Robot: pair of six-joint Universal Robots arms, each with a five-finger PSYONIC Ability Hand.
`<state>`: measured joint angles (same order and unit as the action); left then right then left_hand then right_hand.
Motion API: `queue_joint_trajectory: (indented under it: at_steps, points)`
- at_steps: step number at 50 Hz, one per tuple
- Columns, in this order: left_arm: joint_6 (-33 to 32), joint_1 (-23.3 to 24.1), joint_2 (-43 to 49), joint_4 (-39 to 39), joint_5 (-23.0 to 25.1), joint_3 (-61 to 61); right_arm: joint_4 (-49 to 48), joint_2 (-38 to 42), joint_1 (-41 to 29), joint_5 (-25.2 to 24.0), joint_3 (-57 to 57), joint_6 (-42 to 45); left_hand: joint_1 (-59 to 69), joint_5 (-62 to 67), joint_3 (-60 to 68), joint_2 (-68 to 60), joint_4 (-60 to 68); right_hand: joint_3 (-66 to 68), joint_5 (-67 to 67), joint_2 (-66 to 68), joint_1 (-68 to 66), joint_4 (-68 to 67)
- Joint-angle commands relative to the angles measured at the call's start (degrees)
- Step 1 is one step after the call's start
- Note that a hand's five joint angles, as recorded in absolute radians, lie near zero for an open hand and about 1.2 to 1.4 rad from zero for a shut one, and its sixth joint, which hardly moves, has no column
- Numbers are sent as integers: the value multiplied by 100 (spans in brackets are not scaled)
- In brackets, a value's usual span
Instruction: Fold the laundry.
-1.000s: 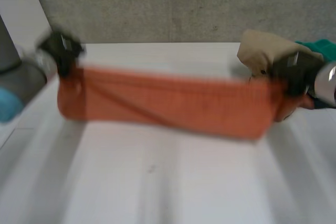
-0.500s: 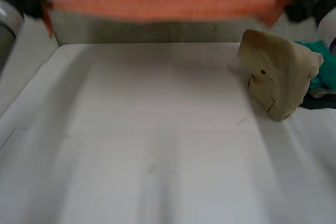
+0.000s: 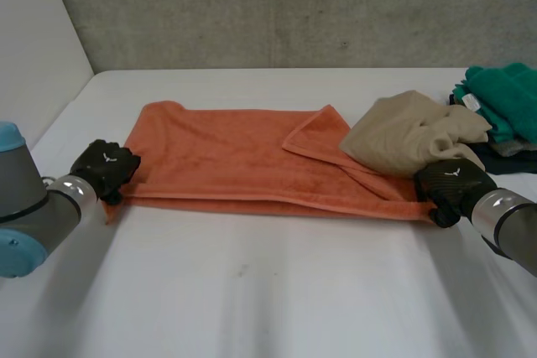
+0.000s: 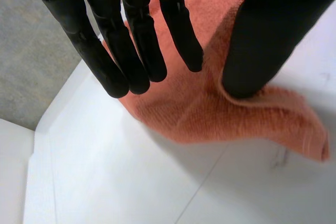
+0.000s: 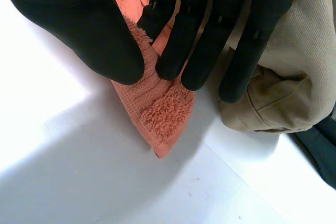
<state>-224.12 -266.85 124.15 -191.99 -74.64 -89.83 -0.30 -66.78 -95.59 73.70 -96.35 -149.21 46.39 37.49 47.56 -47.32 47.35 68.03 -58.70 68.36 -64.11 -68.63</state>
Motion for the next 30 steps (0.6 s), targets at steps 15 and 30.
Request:
queue_joint_trajectory:
  at_steps: [15, 30]
  points:
    - [782, -113, -127, 39, 388, -87, -5, -28, 32, -58, 2, -284, -993, -1104, -1111, 1087, -1090, 1197, -1130, 1164, -1589, -1137]
    - [906, 283, 30, 214, -24, 62, -14, -72, 102, -40, 55, -354, -1195, -1306, -1313, 1289, -1292, 1197, -1130, 1164, -1589, -1137]
